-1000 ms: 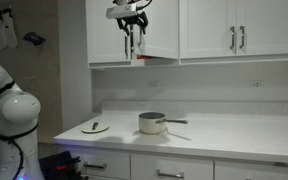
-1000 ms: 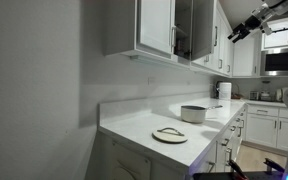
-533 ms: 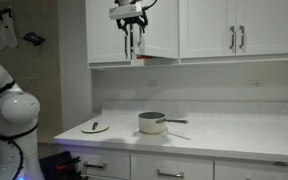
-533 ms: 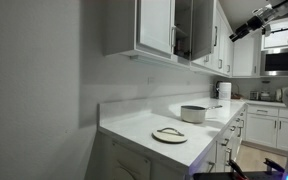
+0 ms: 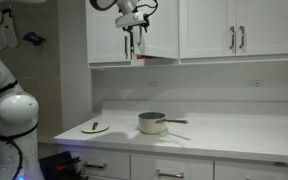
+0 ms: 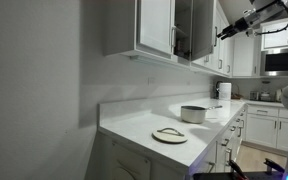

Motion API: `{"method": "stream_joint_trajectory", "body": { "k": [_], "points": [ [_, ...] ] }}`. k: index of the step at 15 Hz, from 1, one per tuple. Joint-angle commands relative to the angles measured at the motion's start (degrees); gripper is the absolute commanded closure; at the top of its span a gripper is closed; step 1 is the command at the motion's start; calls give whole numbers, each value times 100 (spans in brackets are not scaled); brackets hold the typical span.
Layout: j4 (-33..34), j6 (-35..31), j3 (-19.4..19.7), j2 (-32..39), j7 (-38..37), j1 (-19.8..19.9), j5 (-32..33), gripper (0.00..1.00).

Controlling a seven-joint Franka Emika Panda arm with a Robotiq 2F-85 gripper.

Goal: Close the top cupboard drawer, open the second bottom drawer from the left, and close the pot

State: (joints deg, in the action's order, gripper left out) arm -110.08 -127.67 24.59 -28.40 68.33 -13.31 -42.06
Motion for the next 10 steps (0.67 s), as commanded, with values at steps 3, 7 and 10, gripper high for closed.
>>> {"method": "stream_joint_trajectory", "body": {
  "k": [3,7,10],
  "points": [
    [-132,-1252,-852,432,43,401,-248,6],
    [-194,-1420,-1125,437,-46,479,-159,37],
    [-226,-1379,-1226,421,-95,501,-123,60]
  ]
}}
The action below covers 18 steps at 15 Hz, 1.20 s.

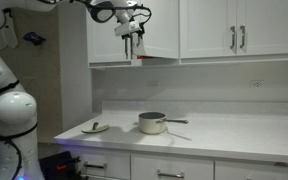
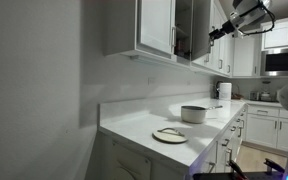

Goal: Close the top cupboard drawer, open the second bottom drawer from the left, and close the pot

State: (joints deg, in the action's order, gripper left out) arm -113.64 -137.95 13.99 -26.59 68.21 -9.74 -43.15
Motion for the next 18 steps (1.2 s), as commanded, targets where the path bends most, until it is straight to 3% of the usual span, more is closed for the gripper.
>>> {"method": "stream_joint_trajectory", "body": {
  "k": [1,3,4,5,11,12,13,14,17,18],
  "points": [
    [173,-303,-203,279,-132,150,27,62],
    [233,-201,-254,341,-244,151,64,66],
    [239,-175,-278,354,-281,153,75,33],
    [287,-155,-304,407,-313,145,77,68],
    [231,41,-289,332,-311,191,151,71],
    [243,87,-295,339,-324,197,186,57],
    [264,154,-313,349,-362,209,249,21],
    [287,219,-317,355,-386,215,307,20],
    [338,365,-288,425,-444,229,496,1],
    [358,401,-287,465,-473,239,550,0]
  ]
}}
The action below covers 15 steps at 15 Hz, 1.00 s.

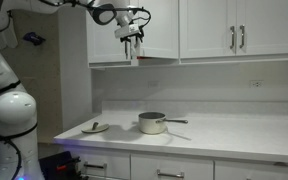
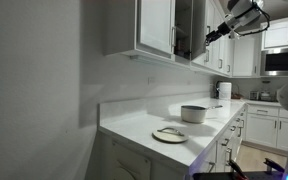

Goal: Close the top cupboard drawer, open the second bottom drawer from the left, and close the pot

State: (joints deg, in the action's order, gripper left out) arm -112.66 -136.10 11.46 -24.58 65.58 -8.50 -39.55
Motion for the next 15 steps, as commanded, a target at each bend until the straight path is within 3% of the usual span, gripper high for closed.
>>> {"method": "stream_joint_trajectory", "body": {
  "k": [1,4,5,6,15],
  "points": [
    [267,242,-22,291,-210,110,205,0],
    [324,42,-89,411,-253,84,144,0],
    [282,-110,-185,379,-405,170,258,25],
    [259,-126,-225,333,-517,213,313,1],
    [429,-772,-626,588,-2006,127,868,0]
  ]
}}
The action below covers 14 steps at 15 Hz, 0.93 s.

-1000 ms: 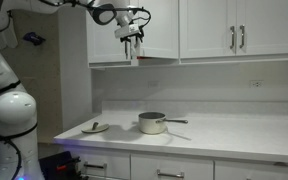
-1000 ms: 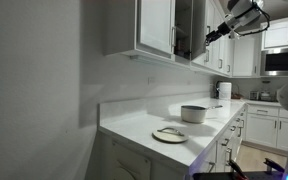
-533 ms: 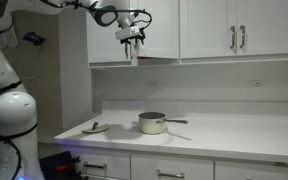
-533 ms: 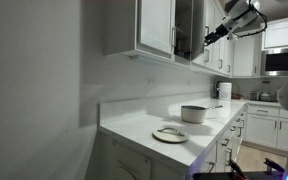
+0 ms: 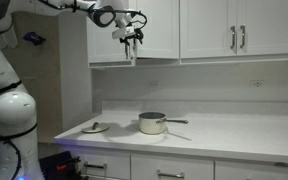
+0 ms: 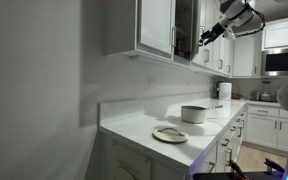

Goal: Close the top cupboard drawer, open the second bottom drawer from the left, and close the pot

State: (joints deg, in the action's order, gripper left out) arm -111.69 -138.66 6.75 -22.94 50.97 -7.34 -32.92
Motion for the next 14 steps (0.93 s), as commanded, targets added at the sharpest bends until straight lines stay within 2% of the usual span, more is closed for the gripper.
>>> {"method": "stream_joint_trajectory", "body": {
  "k": [1,4,7,14],
  "points": [
    [351,-615,-224,495,-706,-5,291,0],
    [447,-1059,-356,788,-1186,-41,702,0],
    [585,-1115,-497,959,-1586,-83,1123,0],
    [707,-537,-659,948,-2204,-33,2368,0]
  ]
}}
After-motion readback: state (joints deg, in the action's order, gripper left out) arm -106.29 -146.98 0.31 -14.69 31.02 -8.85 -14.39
